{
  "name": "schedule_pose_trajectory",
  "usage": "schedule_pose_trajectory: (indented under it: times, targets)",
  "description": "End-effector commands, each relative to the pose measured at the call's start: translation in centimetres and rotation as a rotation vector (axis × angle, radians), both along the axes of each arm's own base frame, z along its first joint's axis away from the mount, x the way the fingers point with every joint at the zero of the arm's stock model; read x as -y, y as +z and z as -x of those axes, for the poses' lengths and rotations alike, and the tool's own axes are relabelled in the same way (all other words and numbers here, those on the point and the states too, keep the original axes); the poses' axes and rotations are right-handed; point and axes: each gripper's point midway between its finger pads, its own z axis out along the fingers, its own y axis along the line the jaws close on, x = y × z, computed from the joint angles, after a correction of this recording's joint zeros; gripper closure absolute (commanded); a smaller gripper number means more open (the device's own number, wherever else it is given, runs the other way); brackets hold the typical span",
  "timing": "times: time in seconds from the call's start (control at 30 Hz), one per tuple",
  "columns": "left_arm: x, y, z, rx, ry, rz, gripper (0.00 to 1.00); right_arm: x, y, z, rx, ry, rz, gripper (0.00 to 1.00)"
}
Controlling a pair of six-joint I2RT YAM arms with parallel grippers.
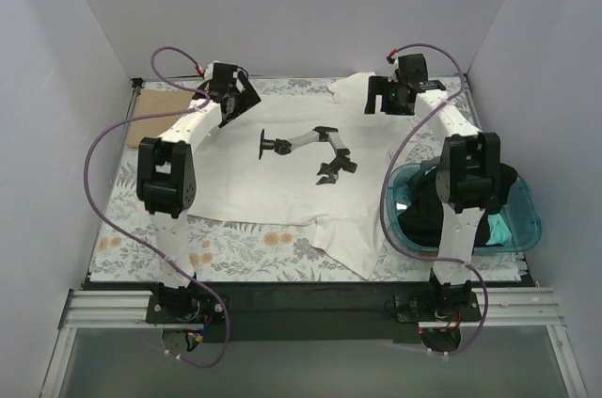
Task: Fold and stack the t-shirts
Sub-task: Flatten the tshirt out
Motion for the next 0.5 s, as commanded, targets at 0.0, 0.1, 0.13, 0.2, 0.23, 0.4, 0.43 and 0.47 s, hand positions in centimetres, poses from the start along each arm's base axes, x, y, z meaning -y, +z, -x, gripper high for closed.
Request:
schedule_pose_trajectory:
  times: [0.0, 0.1, 0.13, 0.2, 0.23, 0.4, 0.43, 0.47]
  targets:
    - [1.4, 5.2, 5.4, 0.051, -0.016, 0.03, 0.02, -4.3, 3.2, 4.1, 0.066, 0.079, 0.045, 0.02]
    - [1.1, 5.0, 10.7, 0.044, 0.014, 0.052, 0.02, -5.9, 1.8, 9.3, 0.039, 0.075, 0.081, 0.02]
    - [1.3, 5.0, 11.8, 0.053, 0.013, 0.065, 0.02, -5.9, 0.7, 11.6, 0.03, 0.074, 0.081, 0.02]
    - [1.1, 3.8, 15.6, 0.034, 0.035, 0.084, 0.02, -7.5, 0.3, 13.8, 0.041, 0.108, 0.04, 0.02]
    - [1.3, 3.0, 16.8, 0.023, 0.035, 0.084, 0.02, -8.2, 0.6, 14.6, 0.057, 0.115, -0.002, 0.02]
    - [0.8, 0.7, 22.3, -0.023, 0.061, 0.121, 0.02, -7.3, -3.2, 18.8, -0.041, 0.098, 0.0, 0.02]
    - [0.7, 0.4, 22.9, -0.028, 0.068, 0.128, 0.02, -7.1, -3.4, 19.1, -0.051, 0.083, -0.002, 0.02]
    - [0.4, 0.2, 23.5, -0.031, 0.076, 0.132, 0.02, -6.8, -4.3, 19.9, -0.07, 0.077, 0.004, 0.02]
